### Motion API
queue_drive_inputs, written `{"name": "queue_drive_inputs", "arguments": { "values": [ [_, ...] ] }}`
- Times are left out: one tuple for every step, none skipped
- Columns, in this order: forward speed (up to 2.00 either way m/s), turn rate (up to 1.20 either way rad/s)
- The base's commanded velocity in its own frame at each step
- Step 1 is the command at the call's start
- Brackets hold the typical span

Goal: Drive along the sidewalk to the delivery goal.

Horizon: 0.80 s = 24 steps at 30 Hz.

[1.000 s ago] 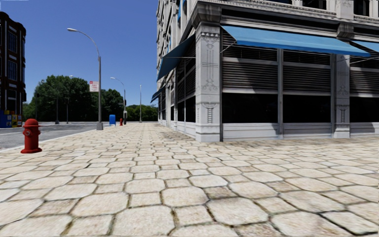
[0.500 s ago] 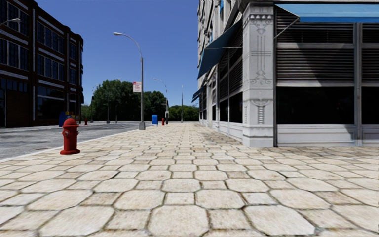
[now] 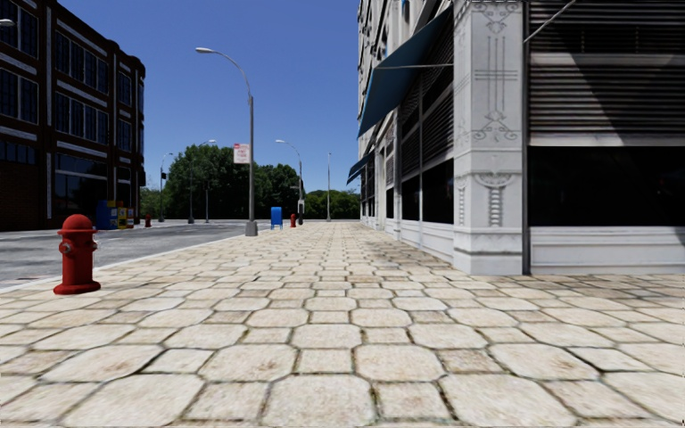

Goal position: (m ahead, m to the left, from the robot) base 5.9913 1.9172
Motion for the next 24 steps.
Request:
{"name": "queue_drive_inputs", "arguments": {
  "values": [
    [1.62,0.00],
    [1.62,0.00],
    [1.62,0.00],
    [1.62,0.00],
    [1.62,0.00],
    [1.62,0.00],
    [1.62,0.00],
    [1.62,0.00],
    [1.62,0.00],
    [1.62,0.00],
    [1.62,0.00],
    [1.62,0.00],
    [1.62,0.00],
    [1.62,0.00],
    [1.62,0.00],
    [1.62,0.00],
    [1.62,0.00],
    [1.62,0.00],
    [1.62,0.00],
    [1.62,0.00],
    [1.62,0.00],
    [1.62,0.11],
    [1.62,0.24],
    [1.62,0.27]
  ]
}}
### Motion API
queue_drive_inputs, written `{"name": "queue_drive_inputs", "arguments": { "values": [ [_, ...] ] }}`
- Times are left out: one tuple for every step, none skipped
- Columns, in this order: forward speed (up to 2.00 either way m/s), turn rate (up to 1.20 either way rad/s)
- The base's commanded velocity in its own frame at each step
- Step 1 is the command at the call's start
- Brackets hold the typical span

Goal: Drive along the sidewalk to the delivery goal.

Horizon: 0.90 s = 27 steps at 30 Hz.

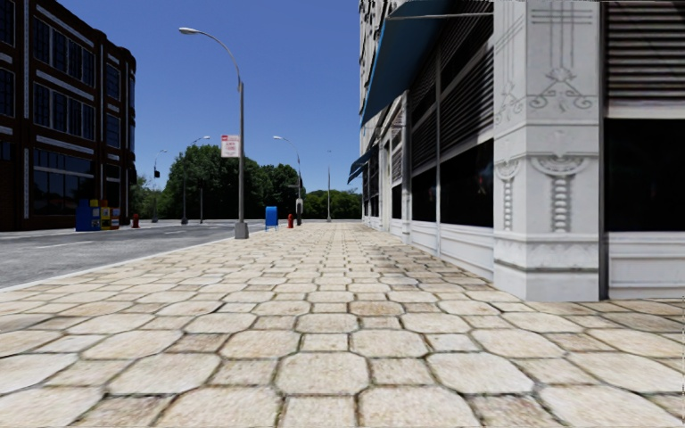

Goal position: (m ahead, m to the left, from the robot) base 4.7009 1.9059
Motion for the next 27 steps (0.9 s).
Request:
{"name": "queue_drive_inputs", "arguments": {
  "values": [
    [1.62,0.27],
    [1.62,0.32],
    [1.62,0.56],
    [1.62,0.66],
    [1.62,0.68],
    [1.62,0.68],
    [1.62,0.67],
    [1.62,0.64],
    [1.62,0.64],
    [1.62,0.22],
    [1.62,0.10],
    [1.62,0.05],
    [1.62,0.00],
    [1.62,0.00],
    [1.62,0.00],
    [1.62,0.00],
    [1.62,0.00],
    [1.62,0.00],
    [1.62,0.00],
    [1.62,0.00],
    [1.62,0.00],
    [1.62,0.00],
    [1.62,0.00],
    [1.62,0.00],
    [1.62,0.00],
    [1.62,0.00],
    [1.62,0.00]
  ]
}}
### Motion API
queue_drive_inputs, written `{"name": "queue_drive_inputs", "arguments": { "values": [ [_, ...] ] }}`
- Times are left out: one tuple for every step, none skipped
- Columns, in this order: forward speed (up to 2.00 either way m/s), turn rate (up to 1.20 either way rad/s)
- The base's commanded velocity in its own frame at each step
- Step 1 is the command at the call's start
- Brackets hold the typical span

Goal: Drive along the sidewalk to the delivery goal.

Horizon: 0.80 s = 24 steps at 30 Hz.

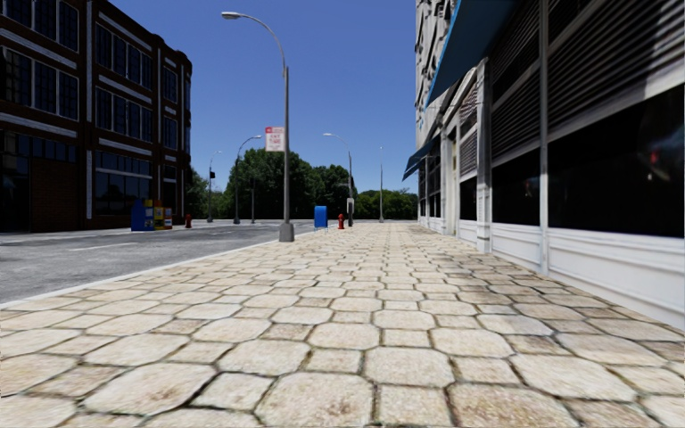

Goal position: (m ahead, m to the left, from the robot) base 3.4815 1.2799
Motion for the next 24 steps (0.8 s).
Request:
{"name": "queue_drive_inputs", "arguments": {
  "values": [
    [1.62,0.00],
    [1.62,0.00],
    [1.62,0.00],
    [1.62,0.00],
    [1.62,0.00],
    [1.62,0.00],
    [1.62,0.00],
    [1.62,0.00],
    [1.62,0.00],
    [1.62,0.00],
    [1.62,0.00],
    [1.62,0.00],
    [1.62,0.00],
    [1.62,0.00],
    [1.62,0.14],
    [1.62,0.55],
    [1.62,0.61],
    [1.62,0.66],
    [1.62,0.71],
    [1.62,0.74],
    [1.62,0.75],
    [1.62,0.75],
    [1.62,0.75],
    [1.62,0.75]
  ]
}}
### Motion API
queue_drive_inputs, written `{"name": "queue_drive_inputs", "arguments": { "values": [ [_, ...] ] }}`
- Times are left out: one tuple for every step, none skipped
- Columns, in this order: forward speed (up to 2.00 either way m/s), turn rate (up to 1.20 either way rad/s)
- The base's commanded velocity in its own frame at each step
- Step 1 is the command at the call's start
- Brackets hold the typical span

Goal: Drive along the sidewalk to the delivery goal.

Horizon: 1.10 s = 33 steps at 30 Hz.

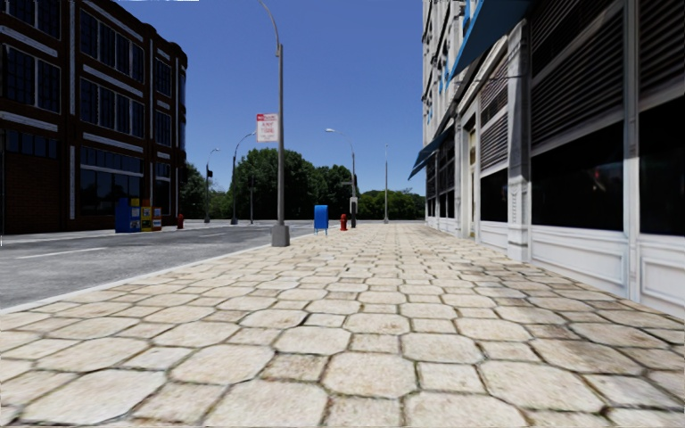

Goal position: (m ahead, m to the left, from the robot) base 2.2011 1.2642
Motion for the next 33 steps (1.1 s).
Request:
{"name": "queue_drive_inputs", "arguments": {
  "values": [
    [1.62,0.75],
    [1.62,0.31],
    [1.62,0.11],
    [1.62,0.01],
    [1.62,0.00],
    [1.62,0.00],
    [1.62,0.00],
    [1.62,0.00],
    [1.62,0.00],
    [1.62,0.00],
    [1.62,0.00],
    [1.62,0.00],
    [1.62,0.00],
    [1.62,0.00],
    [1.62,0.00],
    [1.62,0.00],
    [1.62,0.00],
    [1.62,0.00],
    [1.62,0.00],
    [1.62,-0.26],
    [1.62,-0.73],
    [1.62,-1.04],
    [1.62,-1.20],
    [1.62,-1.20],
    [1.62,-1.20],
    [1.62,-1.20],
    [1.62,-1.09],
    [1.62,-0.34],
    [1.62,-0.11],
    [1.62,-0.04],
    [1.62,-0.04],
    [1.62,-0.03],
    [1.62,-0.02]
  ]
}}
